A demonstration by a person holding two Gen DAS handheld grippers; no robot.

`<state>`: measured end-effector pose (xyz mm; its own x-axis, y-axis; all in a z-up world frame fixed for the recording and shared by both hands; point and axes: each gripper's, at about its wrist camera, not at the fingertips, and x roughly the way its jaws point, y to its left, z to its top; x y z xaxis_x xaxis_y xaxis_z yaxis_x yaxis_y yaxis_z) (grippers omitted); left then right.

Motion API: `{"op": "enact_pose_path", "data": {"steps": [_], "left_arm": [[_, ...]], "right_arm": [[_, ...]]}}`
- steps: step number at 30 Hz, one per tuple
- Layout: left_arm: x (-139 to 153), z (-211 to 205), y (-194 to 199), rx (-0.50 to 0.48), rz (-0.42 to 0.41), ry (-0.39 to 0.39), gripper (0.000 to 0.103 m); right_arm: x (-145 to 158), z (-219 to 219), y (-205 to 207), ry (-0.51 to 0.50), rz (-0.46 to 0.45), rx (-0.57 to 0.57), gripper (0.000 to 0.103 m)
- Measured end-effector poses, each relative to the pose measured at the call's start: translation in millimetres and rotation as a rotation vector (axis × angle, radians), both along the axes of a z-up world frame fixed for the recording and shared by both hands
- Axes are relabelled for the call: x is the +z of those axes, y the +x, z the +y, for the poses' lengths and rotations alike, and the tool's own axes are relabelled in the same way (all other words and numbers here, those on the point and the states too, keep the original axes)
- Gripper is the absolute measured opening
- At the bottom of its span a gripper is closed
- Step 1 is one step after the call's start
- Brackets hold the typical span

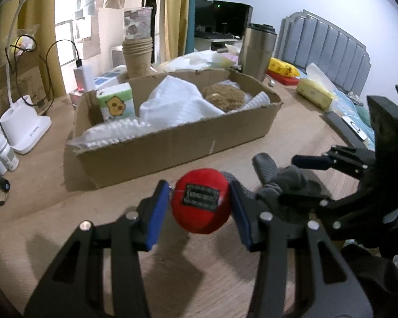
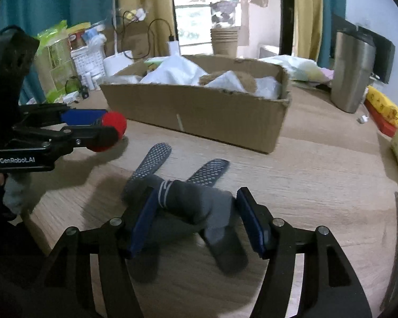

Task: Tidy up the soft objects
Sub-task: 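Carry the red ball with the left tool while the right tool carries the gloves to the box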

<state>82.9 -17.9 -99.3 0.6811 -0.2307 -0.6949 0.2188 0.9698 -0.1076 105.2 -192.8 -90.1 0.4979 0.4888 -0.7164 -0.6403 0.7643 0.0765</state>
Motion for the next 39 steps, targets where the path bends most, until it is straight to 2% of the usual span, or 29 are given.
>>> {"op": "enact_pose_path", "data": {"steps": [5,8,9,13,19,28,39], "left_arm": [[-1.0,3.0,-0.5,0.008,0.003,-0.006,0.048],[-1.1,4.3,-1.4,0.011,0.004,-0.010,0.048],[-0.7,4.5,-1.8,0.012,0.003,-0.011,0.048],[1.7,5.4,-3.9,0.013,-0.006,-0.015,0.048],[5.4,9.3,-6.4,0.025,-0.016,-0.020,0.048],[17.4,10.7,-10.3,0.026,-0.055,-0.024,0.048],[38.4,15.0,-13.0,0.040,-0.142,-0.016,0.048]], "right_arm": [[-3.0,4.5,-0.2,-0.004,-0.002,0.016,0.064],[-3.4,5.3,-1.3,-0.001,-0.008,0.014,0.047],[-4.1,6.6,-2.5,-0.015,-0.022,0.000,0.026],[-3.1,6.2,-4.5,-0.004,-0.035,-0.004,0.025],[7.6,-4.8,-3.9,0.072,-0.032,-0.012,0.025],[39.4,-16.0,-6.7,0.129,-0.099,-0.017,0.025],[74.3,-27.2,-3.4,0.176,-0.202,-0.025,0.026]]}}
